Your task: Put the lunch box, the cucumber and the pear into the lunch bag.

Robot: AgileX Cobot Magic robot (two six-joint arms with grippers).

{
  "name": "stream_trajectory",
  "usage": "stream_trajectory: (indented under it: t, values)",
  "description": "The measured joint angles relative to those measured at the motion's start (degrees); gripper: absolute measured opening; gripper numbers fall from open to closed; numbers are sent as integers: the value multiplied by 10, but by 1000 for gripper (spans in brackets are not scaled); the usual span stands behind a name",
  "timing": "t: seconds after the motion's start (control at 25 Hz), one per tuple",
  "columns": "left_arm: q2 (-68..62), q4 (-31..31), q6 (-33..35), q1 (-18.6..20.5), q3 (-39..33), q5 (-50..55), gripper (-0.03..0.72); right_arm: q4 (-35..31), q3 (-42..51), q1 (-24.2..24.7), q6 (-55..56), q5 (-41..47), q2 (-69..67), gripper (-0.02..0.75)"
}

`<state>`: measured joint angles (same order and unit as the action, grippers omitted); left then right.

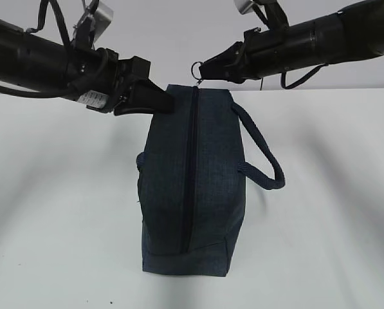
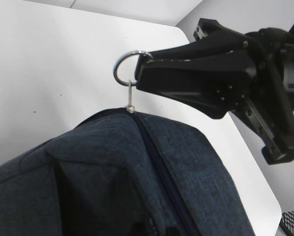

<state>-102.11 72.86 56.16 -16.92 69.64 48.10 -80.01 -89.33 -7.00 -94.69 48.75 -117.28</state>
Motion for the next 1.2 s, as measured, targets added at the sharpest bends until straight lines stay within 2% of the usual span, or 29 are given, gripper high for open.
stream_trajectory:
  t: [0.56, 1.2]
  values:
    - [0, -43, 13, -1, 97, 92, 24, -2, -2, 26, 24, 1, -40, 6]
    - [-9, -43, 13, -1, 101, 79, 24, 30, -5, 26, 67, -25, -56, 6]
